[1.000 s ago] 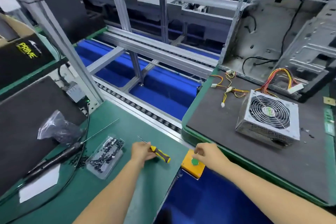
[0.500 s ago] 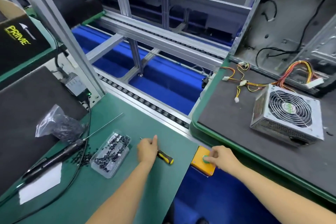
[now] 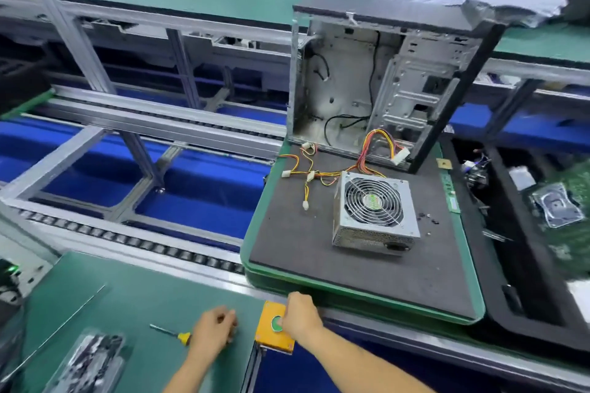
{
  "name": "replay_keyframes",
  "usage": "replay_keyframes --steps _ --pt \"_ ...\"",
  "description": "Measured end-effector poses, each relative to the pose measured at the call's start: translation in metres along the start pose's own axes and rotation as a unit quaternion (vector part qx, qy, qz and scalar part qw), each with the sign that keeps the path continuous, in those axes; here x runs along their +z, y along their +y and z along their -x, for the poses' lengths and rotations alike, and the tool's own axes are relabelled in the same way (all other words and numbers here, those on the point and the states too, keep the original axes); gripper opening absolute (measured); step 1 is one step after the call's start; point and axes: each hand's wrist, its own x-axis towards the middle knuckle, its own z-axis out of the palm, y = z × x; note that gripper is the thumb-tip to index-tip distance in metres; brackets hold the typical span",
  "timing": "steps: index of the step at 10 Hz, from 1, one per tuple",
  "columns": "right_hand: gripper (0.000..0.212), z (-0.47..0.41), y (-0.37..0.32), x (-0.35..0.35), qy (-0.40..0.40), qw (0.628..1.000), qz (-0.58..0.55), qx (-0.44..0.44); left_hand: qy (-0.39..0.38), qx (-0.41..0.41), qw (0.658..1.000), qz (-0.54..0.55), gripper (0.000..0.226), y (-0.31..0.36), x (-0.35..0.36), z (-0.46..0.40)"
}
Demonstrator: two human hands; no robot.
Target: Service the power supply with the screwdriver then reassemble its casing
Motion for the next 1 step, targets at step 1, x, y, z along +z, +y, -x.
replay_keyframes --steps 1 --pt "0.031 0.0086 0.0013 -0.0129 -0.051 0.999 0.000 -0.017 -0.007 -0.003 1.000 -0.029 0.038 0.0015 0.0056 -0.0066"
